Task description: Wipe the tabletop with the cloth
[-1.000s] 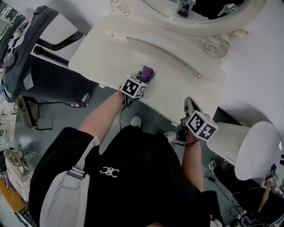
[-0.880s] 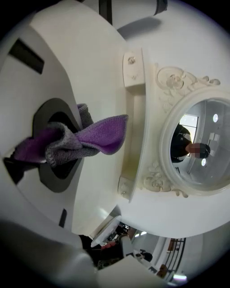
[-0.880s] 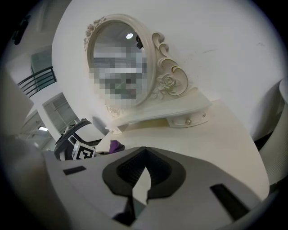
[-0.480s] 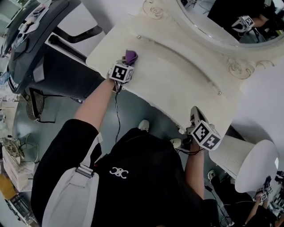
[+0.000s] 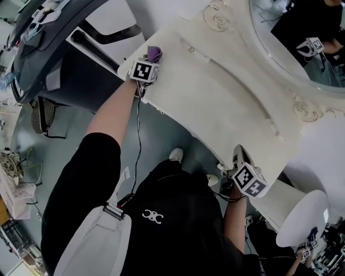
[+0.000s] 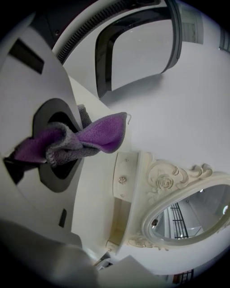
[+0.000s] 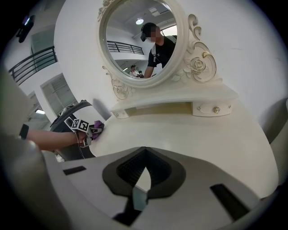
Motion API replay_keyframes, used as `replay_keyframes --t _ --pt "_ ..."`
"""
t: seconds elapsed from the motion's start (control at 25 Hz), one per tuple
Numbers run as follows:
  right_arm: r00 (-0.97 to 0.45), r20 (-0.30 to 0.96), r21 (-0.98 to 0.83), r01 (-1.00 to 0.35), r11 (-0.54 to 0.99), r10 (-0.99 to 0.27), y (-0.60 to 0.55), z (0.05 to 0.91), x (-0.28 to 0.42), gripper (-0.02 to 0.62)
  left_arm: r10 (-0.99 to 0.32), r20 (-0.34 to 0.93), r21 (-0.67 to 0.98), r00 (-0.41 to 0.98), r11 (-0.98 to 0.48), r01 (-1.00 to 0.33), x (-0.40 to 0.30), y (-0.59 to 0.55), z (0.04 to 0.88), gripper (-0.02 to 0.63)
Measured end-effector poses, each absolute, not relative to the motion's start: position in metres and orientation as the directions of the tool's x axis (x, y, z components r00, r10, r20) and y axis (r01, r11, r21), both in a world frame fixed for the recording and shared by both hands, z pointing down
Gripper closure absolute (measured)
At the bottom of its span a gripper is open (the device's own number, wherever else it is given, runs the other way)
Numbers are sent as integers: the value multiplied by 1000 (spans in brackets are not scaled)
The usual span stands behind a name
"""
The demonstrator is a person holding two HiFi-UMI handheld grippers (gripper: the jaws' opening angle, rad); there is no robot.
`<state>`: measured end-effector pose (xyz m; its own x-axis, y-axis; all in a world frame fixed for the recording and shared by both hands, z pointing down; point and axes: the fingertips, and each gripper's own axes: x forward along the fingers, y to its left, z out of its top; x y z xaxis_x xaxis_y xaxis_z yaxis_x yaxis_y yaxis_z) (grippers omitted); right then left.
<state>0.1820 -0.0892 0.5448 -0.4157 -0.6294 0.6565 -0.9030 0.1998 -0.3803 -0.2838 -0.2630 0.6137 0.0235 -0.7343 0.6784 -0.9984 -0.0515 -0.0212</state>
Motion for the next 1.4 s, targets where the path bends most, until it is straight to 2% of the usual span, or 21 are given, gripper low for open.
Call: replay_keyframes --t 0.2,0.36,0.56,0.76,1.08,1.4 --pt "-378 669 -353 -919 175 -640 -92 542 191 583 -743 668 -14 -41 43 -999 -326 -276 611 512" --pt "-345 682 -345 -929 132 -645 -90 547 209 583 -731 680 24 -59 102 -995 -333 -287 610 512" --pt "-344 689 -345 -930 129 -638 -88 550 213 583 -726 684 -12 -71 87 -996 -321 -287 610 514" --pt "-360 686 -345 -926 153 -633 -91 548 211 583 -745 667 -53 -15 -27 -998 -273 -300 609 512" --pt "-357 670 -355 -924 141 -651 -90 542 232 583 -737 667 15 113 -139 -990 -169 -309 611 512" --pt "-316 658 -364 -928 78 -684 -78 538 283 583 -711 667 103 225 -211 -972 -59 -305 614 514"
